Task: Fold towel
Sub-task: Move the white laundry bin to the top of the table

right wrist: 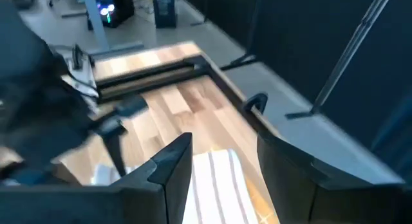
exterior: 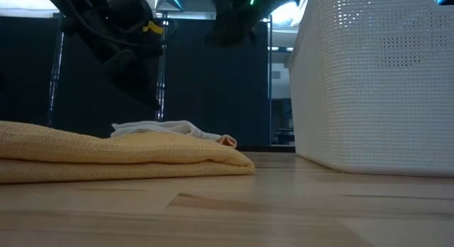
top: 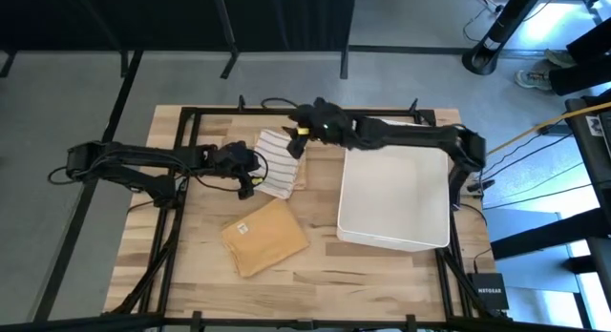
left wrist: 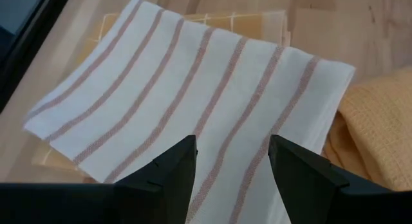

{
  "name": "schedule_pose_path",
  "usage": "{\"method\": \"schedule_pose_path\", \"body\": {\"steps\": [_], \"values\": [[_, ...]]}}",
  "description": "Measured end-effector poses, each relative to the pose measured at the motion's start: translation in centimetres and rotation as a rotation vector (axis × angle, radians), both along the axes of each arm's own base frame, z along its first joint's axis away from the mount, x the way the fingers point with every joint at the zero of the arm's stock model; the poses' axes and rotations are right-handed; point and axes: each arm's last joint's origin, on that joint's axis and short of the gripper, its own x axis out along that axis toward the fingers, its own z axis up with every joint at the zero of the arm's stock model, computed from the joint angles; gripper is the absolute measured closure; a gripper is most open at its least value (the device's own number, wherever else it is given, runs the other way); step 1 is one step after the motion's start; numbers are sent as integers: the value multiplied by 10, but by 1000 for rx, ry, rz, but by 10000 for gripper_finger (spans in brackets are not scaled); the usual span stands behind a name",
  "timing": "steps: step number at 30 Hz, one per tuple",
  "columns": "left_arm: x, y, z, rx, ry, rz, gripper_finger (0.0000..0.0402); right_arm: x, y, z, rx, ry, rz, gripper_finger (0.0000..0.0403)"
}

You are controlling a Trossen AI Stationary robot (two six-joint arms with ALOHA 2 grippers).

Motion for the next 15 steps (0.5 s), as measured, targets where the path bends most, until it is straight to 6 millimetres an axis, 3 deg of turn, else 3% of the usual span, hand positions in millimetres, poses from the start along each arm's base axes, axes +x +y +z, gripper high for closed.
{"method": "schedule_pose_path", "body": {"steps": [7,12,15], "values": [[0,0,0,6,2,-6,215,14,-60,-57,102,94,-8,226],[1,0,1,28,1,-27,215,23,-73,-95,168,173,41,226],[1,0,1,39,5,-40,215,21,-77,-105,162,232,29,226]]}}
